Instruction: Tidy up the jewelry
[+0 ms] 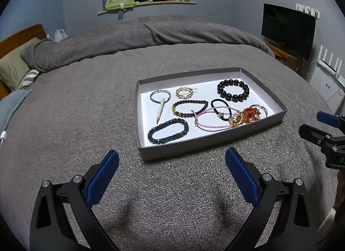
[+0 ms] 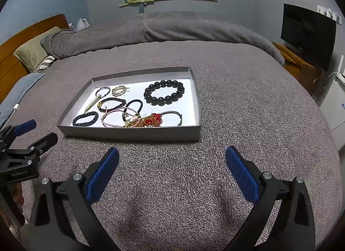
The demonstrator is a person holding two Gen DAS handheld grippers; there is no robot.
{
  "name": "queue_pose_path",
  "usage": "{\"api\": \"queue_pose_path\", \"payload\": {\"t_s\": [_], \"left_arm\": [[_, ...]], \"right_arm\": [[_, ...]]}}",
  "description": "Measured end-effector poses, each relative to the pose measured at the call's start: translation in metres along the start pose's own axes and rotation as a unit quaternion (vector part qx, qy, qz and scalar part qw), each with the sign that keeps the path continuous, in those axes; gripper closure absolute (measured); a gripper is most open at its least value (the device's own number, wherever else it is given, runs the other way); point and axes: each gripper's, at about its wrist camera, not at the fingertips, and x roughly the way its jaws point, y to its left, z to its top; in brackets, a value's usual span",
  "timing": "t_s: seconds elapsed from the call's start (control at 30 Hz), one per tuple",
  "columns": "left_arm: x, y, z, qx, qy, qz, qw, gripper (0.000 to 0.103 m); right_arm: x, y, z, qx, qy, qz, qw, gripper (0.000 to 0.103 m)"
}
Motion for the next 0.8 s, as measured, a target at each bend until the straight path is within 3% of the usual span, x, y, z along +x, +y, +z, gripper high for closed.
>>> {"api": "queue_pose_path", "payload": {"t_s": [0.57, 0.8], "left_arm": [[0.002, 0.001, -0.002, 0.01, -0.006, -0.006, 0.9999, 0.005], [0.01, 0.003, -0.005, 0.013, 0.009, -0.008, 0.9998, 0.005]], "right_arm": [[0.002, -0.001, -0.002, -0.001, 0.006, -0.002, 1.0, 0.006], [0.007, -0.004, -0.003, 0.002, 0.011, -0.005, 1.0, 0.006]]}}
